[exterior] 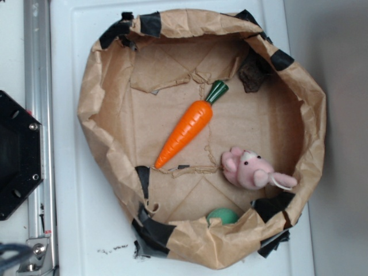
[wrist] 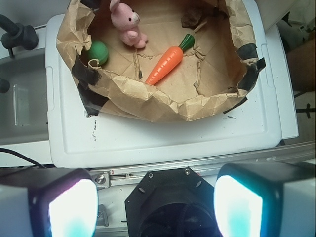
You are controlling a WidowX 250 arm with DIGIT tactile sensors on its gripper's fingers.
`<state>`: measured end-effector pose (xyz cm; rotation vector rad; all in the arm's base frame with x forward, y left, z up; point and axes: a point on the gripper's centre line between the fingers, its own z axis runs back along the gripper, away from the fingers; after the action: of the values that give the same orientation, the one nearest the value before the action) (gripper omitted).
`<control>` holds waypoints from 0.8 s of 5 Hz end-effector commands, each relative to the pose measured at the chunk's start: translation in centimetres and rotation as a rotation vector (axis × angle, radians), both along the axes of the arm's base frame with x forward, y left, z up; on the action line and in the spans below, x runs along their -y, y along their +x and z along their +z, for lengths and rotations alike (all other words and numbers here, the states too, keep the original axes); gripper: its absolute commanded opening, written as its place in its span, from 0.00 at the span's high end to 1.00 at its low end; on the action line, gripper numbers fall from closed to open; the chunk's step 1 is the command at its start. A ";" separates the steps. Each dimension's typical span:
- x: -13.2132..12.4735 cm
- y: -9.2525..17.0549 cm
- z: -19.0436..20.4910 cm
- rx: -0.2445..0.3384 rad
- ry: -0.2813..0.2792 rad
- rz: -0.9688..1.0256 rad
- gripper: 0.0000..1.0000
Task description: Grab the carrot.
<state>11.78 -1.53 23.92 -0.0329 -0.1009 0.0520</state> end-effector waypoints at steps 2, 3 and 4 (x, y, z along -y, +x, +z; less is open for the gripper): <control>-1.8 5.0 -3.6 -0.014 -0.001 0.250 0.00; -1.5 9.5 -5.3 -0.001 -0.032 0.419 0.00; -1.2 12.1 -9.0 -0.035 -0.011 0.554 0.00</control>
<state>23.62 -0.31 13.62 0.0002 -0.0314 0.6196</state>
